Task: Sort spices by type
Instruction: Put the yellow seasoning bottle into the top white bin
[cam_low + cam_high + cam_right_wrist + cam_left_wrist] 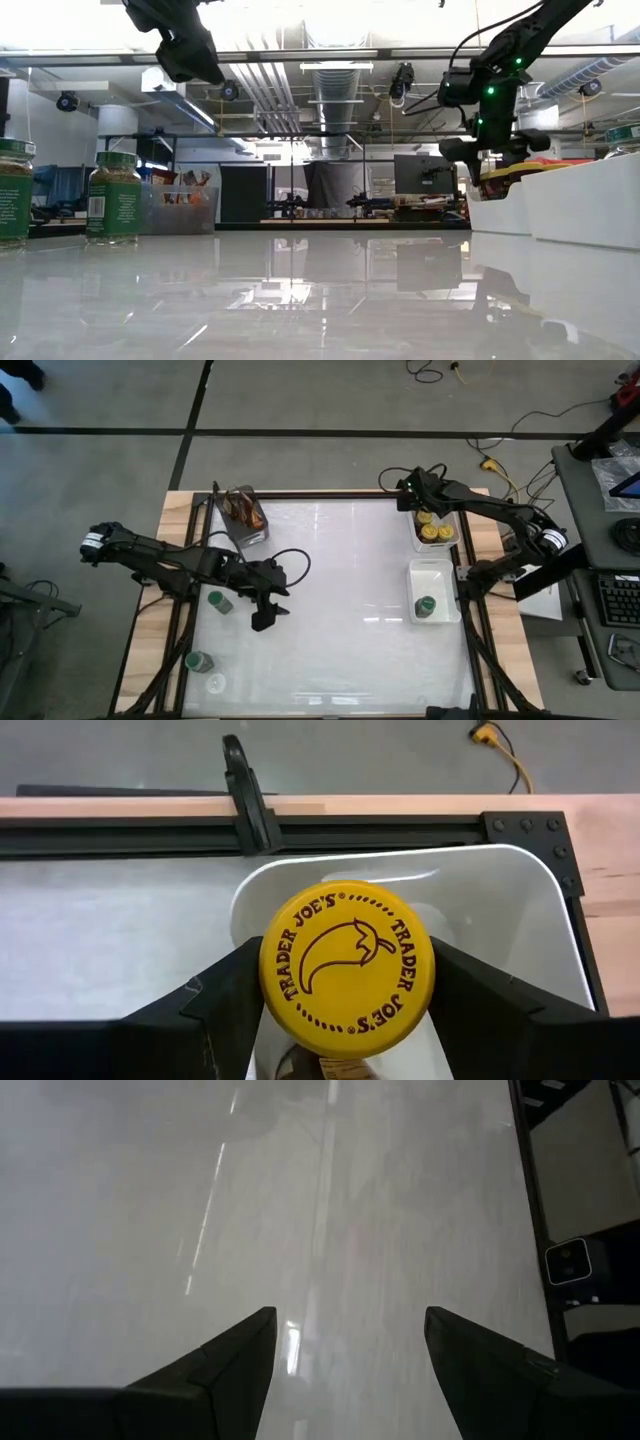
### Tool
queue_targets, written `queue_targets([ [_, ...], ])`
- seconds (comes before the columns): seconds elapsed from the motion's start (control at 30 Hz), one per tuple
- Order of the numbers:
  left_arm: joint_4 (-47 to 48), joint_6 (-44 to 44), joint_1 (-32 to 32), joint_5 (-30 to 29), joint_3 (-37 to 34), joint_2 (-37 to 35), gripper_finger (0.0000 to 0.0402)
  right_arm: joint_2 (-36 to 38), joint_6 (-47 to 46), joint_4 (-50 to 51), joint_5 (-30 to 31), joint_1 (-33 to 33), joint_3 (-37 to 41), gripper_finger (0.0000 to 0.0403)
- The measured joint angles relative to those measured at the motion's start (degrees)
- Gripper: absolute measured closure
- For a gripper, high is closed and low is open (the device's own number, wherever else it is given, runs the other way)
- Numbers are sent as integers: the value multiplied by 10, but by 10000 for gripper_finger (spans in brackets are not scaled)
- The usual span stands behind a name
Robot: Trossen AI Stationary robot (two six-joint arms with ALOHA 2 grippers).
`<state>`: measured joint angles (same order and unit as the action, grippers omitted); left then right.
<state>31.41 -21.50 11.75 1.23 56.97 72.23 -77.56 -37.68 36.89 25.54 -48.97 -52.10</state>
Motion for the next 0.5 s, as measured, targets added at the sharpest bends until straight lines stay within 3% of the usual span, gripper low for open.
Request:
queue_targets([
  [0.5, 0, 8, 1, -1, 0, 0, 162, 18, -32, 28, -5, -7, -6, 82],
])
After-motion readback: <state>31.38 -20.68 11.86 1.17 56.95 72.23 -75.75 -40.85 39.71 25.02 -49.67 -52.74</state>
